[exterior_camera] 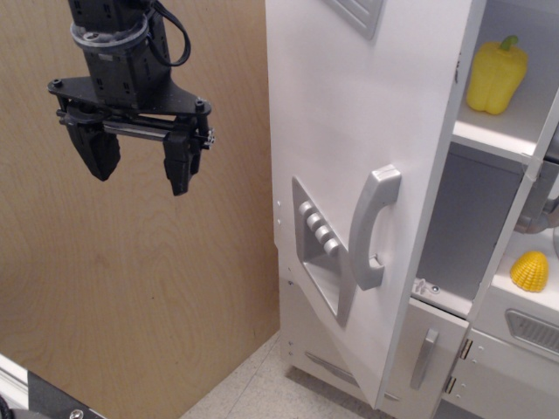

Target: Close fridge

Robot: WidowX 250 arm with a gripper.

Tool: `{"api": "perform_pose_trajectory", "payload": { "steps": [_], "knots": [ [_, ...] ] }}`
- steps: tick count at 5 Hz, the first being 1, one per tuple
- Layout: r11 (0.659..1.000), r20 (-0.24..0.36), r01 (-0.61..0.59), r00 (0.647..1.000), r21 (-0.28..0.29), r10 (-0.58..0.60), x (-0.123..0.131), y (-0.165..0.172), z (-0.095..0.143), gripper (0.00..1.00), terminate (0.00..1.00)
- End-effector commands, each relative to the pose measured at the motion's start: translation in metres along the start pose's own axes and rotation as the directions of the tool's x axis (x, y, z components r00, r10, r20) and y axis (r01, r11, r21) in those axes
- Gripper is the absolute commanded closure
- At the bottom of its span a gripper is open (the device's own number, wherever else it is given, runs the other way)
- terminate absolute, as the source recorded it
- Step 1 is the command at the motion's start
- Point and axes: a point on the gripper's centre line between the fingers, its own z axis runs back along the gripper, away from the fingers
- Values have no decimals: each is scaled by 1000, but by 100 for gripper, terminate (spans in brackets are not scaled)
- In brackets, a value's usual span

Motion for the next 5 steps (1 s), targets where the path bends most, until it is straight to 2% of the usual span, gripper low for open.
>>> {"api": "perform_pose_trajectory", "payload": {
  "steps": [1,2,3,5],
  "knots": [
    [1000,0,0,1000,0,0,0,0,0,0,0],
    [997,-3,-58,998,-50,58,21,-22,13,0,0],
    [996,34,-30,999,-80,33,29,-44,20,0,0],
    [991,31,-20,999,-130,25,60,-83,23,0,0]
  ]
}}
